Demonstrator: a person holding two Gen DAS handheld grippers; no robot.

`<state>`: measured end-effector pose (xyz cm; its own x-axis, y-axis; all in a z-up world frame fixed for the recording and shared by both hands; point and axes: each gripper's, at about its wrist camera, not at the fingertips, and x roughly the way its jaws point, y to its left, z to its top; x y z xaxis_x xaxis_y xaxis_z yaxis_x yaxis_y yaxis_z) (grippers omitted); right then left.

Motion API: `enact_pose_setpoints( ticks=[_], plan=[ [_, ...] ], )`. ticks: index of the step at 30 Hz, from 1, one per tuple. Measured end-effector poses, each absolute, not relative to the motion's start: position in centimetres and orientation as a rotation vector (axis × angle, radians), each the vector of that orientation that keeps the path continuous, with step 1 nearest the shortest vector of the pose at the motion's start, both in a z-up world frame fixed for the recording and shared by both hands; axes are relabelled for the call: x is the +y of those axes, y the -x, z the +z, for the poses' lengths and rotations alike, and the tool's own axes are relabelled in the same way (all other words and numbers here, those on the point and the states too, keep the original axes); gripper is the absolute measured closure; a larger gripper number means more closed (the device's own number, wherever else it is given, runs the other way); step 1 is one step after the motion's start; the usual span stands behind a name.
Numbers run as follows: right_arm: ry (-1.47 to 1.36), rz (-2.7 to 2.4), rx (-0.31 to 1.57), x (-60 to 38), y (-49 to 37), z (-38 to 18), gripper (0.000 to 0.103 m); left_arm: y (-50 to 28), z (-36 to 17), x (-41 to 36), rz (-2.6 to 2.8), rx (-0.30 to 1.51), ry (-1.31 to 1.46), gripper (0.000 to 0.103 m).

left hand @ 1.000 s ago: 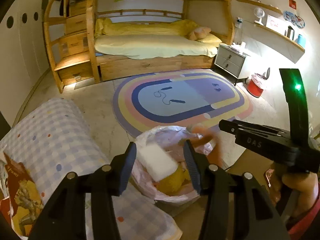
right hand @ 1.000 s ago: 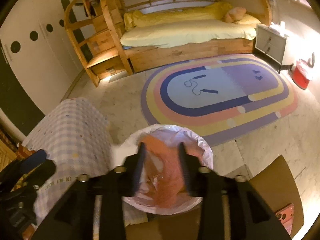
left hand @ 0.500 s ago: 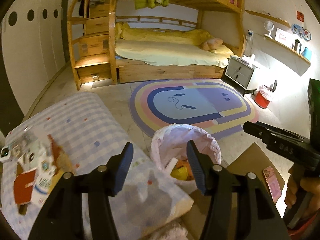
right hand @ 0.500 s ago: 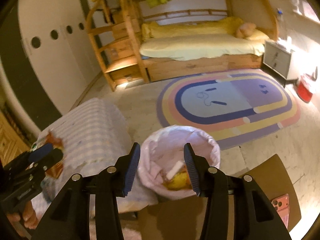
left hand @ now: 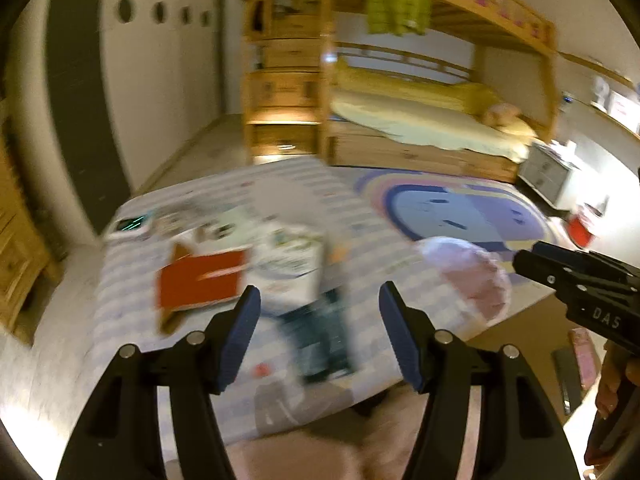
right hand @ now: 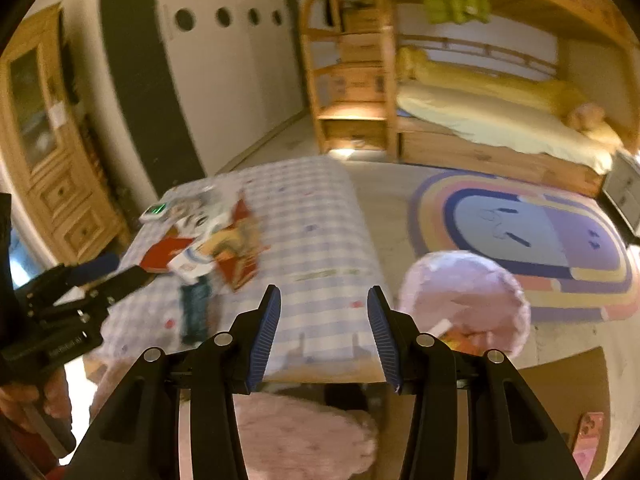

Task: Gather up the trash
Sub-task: 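Move both tools back over the table toward the dark snack wrapper, then grasp the dark snack wrapper with the right gripper while the left gripper grasps the white milk carton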

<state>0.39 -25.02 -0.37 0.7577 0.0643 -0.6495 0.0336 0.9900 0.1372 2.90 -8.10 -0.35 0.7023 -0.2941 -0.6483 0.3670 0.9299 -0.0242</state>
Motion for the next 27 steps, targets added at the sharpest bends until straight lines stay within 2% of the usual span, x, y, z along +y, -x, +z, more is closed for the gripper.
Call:
enact_pose_setpoints(
  ticks=[9,27],
  plan=[
    [-0.078,0.173,0.795,-18.5,-2.3,-3.5,0.056,-2.6,-3.0,0.1,-0.169,0.763,-0.020,0.043],
    [-0.002,0.246,0.887,-13.2,-7.0,-6.5,0.056,-4.3,-3.4,1.9,-0.089,0.747,0.009,0.039]
  ],
)
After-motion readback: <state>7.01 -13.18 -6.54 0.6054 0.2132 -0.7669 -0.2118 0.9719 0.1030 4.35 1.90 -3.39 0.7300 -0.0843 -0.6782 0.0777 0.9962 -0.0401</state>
